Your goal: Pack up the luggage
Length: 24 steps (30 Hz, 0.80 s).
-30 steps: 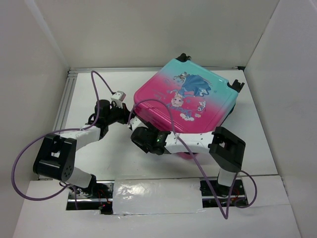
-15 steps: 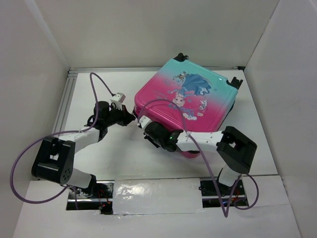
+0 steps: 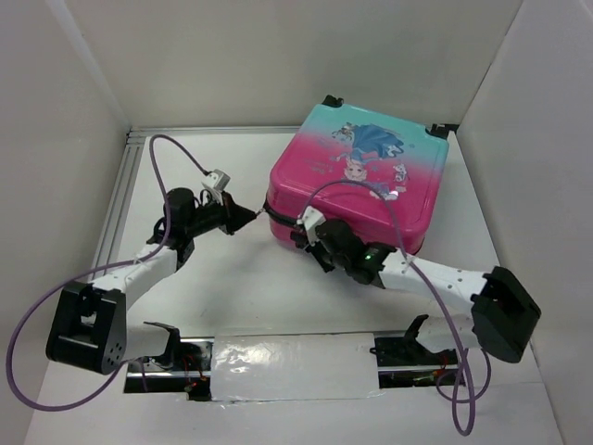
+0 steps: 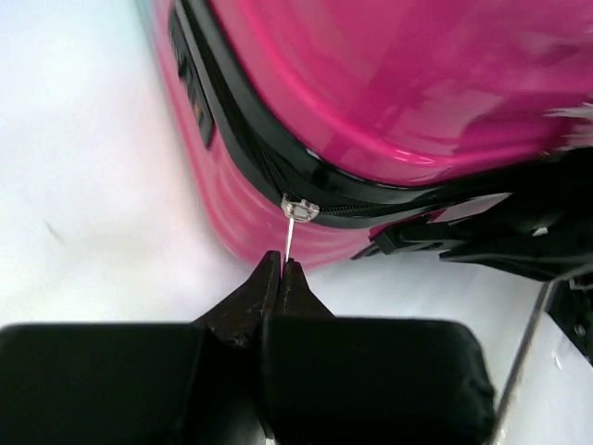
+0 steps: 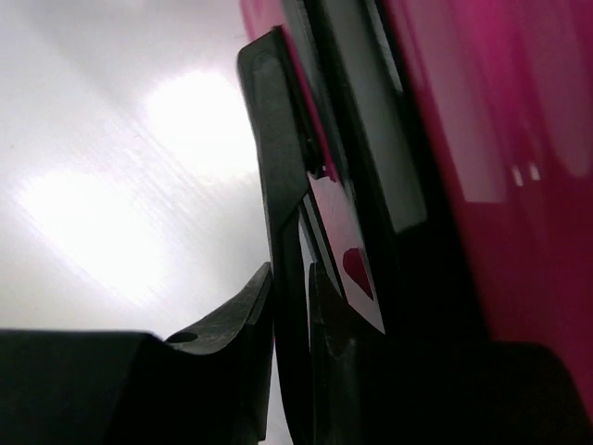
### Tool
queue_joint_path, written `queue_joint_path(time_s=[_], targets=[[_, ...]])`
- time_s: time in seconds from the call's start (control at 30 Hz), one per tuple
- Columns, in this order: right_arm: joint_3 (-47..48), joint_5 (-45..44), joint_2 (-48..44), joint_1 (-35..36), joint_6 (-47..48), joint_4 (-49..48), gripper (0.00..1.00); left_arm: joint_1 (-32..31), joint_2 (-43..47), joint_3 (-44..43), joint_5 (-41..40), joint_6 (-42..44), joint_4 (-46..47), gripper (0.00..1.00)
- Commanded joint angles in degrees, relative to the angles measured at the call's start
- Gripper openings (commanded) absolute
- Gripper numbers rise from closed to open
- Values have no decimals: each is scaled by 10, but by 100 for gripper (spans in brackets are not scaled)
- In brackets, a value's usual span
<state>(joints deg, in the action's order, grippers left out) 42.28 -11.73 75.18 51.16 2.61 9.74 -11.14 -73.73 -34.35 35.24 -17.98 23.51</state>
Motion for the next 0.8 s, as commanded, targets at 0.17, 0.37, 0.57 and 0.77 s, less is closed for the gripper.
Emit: queue_joint_path(time_s=[0.17, 0.37, 0.57, 0.77], targets=[[-61, -176, -118, -214, -153, 11, 0, 76, 8, -6, -183, 77, -50, 0], [-77, -189, -100, -160, -158, 10, 0, 81, -69, -41, -120, 78, -28, 0], [-96, -47, -92, -103, -73, -44, 0, 40, -86, -26, 43, 95, 101, 14], [-25, 29, 32, 6, 16, -49, 0, 23, -141, -117, -38, 95, 30, 24]])
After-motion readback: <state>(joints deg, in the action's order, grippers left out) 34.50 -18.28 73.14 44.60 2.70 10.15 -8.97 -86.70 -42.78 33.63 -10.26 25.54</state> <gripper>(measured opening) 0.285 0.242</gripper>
